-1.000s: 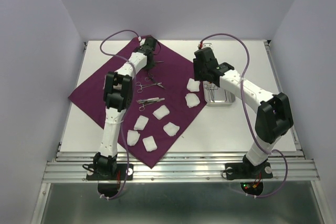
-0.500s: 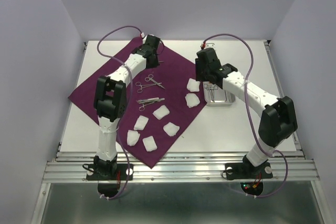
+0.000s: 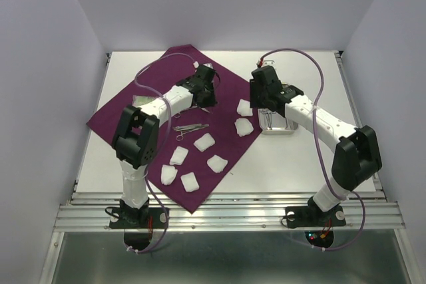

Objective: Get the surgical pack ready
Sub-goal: Pick up the medical item from the surgical kit, then place the medical item in the surgical kit, then pick up the medical item from the surgical kit.

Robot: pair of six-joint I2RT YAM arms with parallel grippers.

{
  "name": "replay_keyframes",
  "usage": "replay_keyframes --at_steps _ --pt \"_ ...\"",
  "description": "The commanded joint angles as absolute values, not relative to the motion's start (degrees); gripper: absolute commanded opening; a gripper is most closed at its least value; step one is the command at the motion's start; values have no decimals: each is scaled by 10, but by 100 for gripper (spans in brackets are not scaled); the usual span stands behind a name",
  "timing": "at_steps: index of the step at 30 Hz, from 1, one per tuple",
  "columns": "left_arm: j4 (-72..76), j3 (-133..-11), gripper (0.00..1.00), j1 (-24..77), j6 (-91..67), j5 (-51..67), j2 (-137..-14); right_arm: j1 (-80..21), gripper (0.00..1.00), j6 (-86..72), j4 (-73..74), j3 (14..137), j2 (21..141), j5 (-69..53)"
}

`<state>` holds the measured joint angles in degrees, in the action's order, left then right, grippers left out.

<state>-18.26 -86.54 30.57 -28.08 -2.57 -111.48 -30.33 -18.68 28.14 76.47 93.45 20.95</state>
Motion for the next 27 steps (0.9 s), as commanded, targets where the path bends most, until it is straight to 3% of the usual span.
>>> replay_keyframes --at_steps 1,3,6,7,9,15,27 --pt "-133 -853 4 330 -317 26 -1104 -299 50 -196 263 753 900 200" --pt "-119 -847 8 340 -327 34 -1119 -299 50 -194 263 752 897 199" --pt "-114 -853 30 348 -330 51 -1136 -299 50 -193 262 750 889 198" --pt "-115 -854 43 350 -330 51 -1137 -299 50 -194 263 751 889 195" --pt "-119 -857 47 352 -323 48 -1136 -299 50 -195 262 751 892 173" --pt "-160 -872 47 346 -301 16 -1100 -299 49 -207 240 756 916 136" --pt "-215 -785 47 289 -275 -58 -914 -356 49 -212 230 823 1038 93"
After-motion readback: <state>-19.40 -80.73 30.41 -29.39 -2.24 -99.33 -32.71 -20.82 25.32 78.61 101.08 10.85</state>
